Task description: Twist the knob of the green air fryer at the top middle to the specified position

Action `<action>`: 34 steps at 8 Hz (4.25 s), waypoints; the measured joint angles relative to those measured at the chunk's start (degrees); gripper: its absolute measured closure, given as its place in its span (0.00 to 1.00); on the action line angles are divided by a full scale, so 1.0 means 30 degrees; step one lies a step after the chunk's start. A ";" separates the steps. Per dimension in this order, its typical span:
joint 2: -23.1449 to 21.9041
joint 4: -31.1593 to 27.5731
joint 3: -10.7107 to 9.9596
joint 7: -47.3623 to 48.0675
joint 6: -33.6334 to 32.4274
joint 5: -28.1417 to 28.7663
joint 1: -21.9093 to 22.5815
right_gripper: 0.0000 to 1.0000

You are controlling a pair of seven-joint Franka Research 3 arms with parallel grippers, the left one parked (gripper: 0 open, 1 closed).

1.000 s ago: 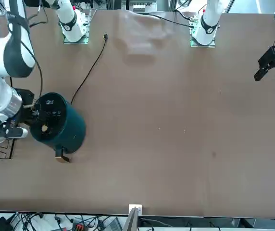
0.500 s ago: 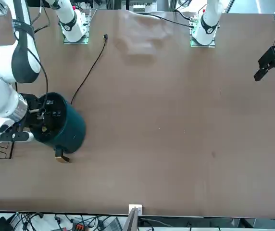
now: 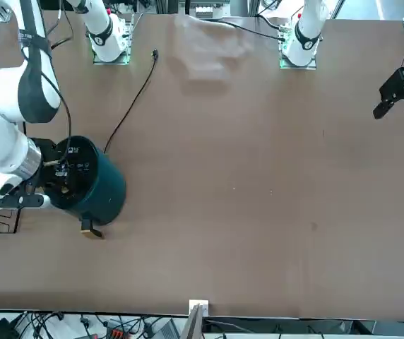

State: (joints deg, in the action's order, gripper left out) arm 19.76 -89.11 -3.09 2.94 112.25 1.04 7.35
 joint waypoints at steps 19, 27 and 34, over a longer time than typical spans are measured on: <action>0.0038 0.0057 -0.0022 -1.9874 -0.0034 0.0101 0.0012 0.53; 0.0339 0.0070 -0.0151 -1.8254 -0.0019 0.0111 0.0055 0.00; -0.2363 0.0777 0.0239 -0.4389 -0.3102 0.0063 0.0840 0.00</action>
State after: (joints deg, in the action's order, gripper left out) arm 12.67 -86.78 -2.37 -10.23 102.94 1.23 9.87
